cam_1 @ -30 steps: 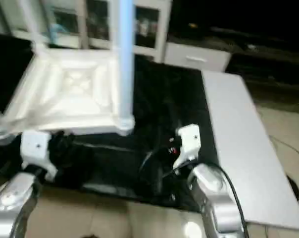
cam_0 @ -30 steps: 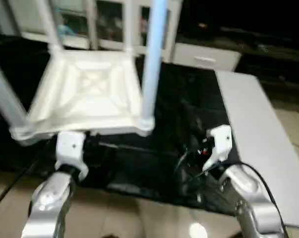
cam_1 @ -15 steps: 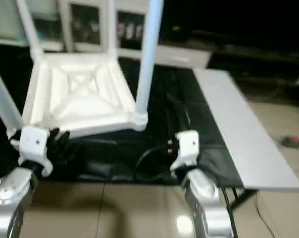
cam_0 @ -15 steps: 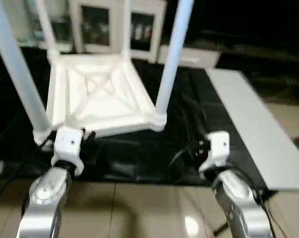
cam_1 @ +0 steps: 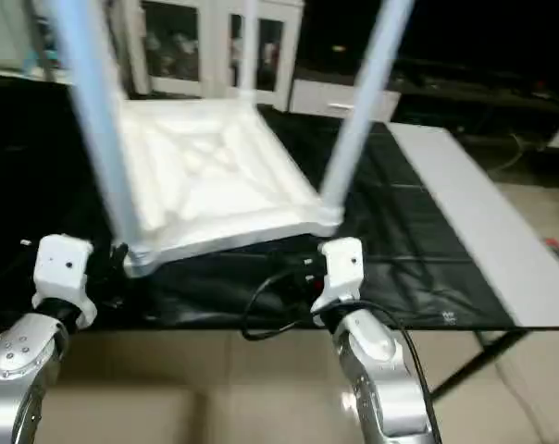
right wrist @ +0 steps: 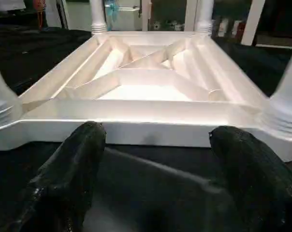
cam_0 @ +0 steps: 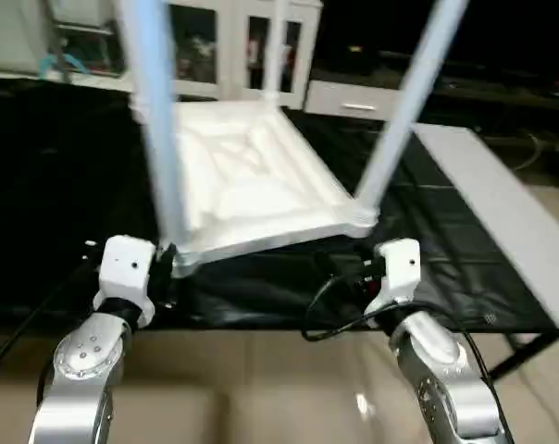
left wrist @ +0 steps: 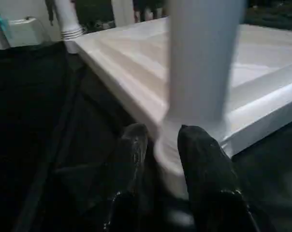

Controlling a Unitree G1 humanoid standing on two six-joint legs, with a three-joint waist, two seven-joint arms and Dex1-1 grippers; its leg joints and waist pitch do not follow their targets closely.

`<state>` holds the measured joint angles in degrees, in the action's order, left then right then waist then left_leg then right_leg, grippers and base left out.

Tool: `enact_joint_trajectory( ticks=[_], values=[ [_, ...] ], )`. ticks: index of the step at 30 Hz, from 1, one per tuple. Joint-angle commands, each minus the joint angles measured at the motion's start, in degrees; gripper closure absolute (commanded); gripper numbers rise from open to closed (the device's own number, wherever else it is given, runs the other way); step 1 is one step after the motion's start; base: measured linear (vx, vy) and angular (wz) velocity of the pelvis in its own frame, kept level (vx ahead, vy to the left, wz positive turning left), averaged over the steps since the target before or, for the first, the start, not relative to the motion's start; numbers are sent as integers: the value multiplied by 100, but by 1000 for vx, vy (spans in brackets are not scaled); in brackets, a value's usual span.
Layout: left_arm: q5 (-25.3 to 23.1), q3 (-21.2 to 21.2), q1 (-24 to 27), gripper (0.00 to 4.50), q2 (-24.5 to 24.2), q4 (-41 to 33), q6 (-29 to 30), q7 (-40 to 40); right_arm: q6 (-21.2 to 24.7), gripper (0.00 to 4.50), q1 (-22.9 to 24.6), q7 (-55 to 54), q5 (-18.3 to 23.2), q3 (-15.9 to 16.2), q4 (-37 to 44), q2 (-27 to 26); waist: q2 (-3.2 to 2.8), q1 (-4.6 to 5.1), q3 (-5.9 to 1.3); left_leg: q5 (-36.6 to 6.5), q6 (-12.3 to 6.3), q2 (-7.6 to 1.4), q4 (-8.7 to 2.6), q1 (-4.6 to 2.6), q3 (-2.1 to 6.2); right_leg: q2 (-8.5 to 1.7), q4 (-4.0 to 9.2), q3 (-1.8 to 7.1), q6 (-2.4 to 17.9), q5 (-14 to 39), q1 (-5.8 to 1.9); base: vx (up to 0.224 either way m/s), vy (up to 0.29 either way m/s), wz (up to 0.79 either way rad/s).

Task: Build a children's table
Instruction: Move to table

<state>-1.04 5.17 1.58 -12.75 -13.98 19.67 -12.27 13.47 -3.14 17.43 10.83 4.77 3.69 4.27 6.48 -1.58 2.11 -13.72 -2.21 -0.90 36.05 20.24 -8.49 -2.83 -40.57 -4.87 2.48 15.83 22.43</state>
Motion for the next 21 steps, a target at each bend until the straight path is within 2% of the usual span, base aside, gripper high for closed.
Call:
enact_joint_trajectory(
  ticks=[1,2,3,4,5,6,7,8,9,10,11,12,13,14,15,16,17,18,19,20,21],
  values=[
    [-167,-191,-48,308,29,-43,27,84,21,69,-5,-3,-29,-164,-42,79,-24,-269,-216,-1284,282,-578,946,160,679,-2006,1448,1527,84,1919,-177,-49,194,16],
    [-263,-272,-100,308,25,-27,-37,135,20,69,-24,3,-32,-167,-52,81,-151,-200,-195,-931,632,-679,1084,309,903,-2044,1343,1320,426,2183,-369,-34,208,-15],
    [-282,-314,-143,308,47,-19,-21,163,17,69,-37,3,-33,-165,-61,82,-172,-134,-69,-557,1069,-935,697,417,927,-1560,1197,651,1123,1900,-519,-34,208,-15],
    [-244,-345,-192,308,99,-14,11,167,16,69,-52,0,-33,-161,-66,88,-395,-69,-100,-829,1302,-1020,-110,-61,868,-539,881,54,1026,1452,-215,-42,227,-30],
    [-240,-347,-195,308,103,-14,14,166,16,69,-53,0,-33,-161,-66,89,-611,11,-187,-842,1584,-1258,-391,-144,1034,-194,606,-50,708,737,-253,-62,253,26],
    [-191,-348,-206,308,134,-15,28,143,14,69,-58,-1,-32,-156,-67,97,-682,81,-264,-808,2134,-1727,-668,-211,1270,-103,92,93,254,-337,46,-62,253,26],
    [-136,-346,-208,308,172,-17,-19,123,14,69,-68,-1,-28,-158,-68,105,-803,70,-198,-177,2392,-1771,-793,-103,1383,-50,-201,39,-17,-86,144,-43,227,25],
    [10,-308,-211,308,246,-28,68,88,16,69,-83,-1,-23,-162,-72,115,-817,28,-207,90,2489,-1791,-805,-105,1366,-29,-322,12,-112,63,260,-30,143,0],
    [83,-288,-211,308,282,-35,117,74,18,69,-90,-2,-18,-164,-74,122,-803,26,-239,276,2400,-1701,-726,-96,1287,-5,-366,11,-234,196,268,-30,143,0],
    [142,-338,-209,308,273,-67,132,-12,17,69,-111,3,-4,-172,-85,138,-771,32,-336,1010,1814,-1356,-560,-202,1141,18,-176,-6,-345,332,197,-39,86,1],
    [141,-343,-208,308,271,-69,131,-17,17,69,-112,4,-3,-173,-85,139,-733,43,-352,1291,1619,-1279,-524,-255,1118,7,-66,22,-367,226,172,-57,25,-2],
    [375,-393,-164,308,269,-143,104,-277,14,69,-122,19,4,-180,-94,151,-621,40,-333,1637,1267,-1172,-528,-255,1062,-93,249,132,-375,-148,35,-57,25,-2],
    [584,-423,-116,308,262,-218,101,-498,14,69,-125,30,10,-190,-98,157,-369,25,-298,1294,1052,-977,-416,-92,841,-381,782,369,-407,-702,-178,-50,-45,0],
    [704,-496,-70,308,207,-285,48,-713,13,69,-127,38,12,-198,-103,165,-279,-22,-296,855,1026,-871,-344,34,676,-552,815,500,-375,-1002,-301,-85,-107,-5],
    [760,-575,-42,308,140,-325,19,-879,11,69,-129,48,14,-209,-112,171,-227,-96,-248,257,872,-842,-398,236,587,-889,934,628,-484,-855,-434,-85,-107,-5],
    [819,-864,-4,308,-125,-370,-108,-1391,1,69,-143,81,22,-243,-150,199,-91,-239,-241,-500,570,-956,-446,143,438,-886,1020,657,-410,264,-416,-98,-119,-4],
    [819,-864,-4,308,-125,-370,-108,-1391,1,69,-143,81,22,-243,-150,199,-125,-239,-202,-528,521,-981,-545,159,413,-800,1018,620,-289,534,-417,-66,-89,-1],
    [819,-864,-4,308,-125,-370,-108,-1391,1,69,-143,81,22,-243,-150,199,-203,-221,-186,-820,509,-1094,-662,114,351,-653,1015,554,30,995,-336,-66,-89,-1],
    [710,-1090,-133,308,-325,-212,-232,-1698,3,69,-171,116,48,-268,-183,247,-177,-196,-181,-947,503,-1124,-684,119,330,-612,1007,534,147,1081,-324,-59,-67,-3],
    [654,-1185,-314,308,-382,-18,-284,-1844,20,69,-199,166,81,-280,-199,287,-246,-211,-188,-1136,506,-1184,-701,61,287,-576,988,537,317,1072,-267,0,0,0],
    [636,-1235,-568,308,-372,261,-324,-1963,38,69,-232,230,105,-281,-212,338,-234,-184,-191,-1130,504,-1203,-706,54,263,-553,973,535,381,909,-255,0,0,0]
  ],
)
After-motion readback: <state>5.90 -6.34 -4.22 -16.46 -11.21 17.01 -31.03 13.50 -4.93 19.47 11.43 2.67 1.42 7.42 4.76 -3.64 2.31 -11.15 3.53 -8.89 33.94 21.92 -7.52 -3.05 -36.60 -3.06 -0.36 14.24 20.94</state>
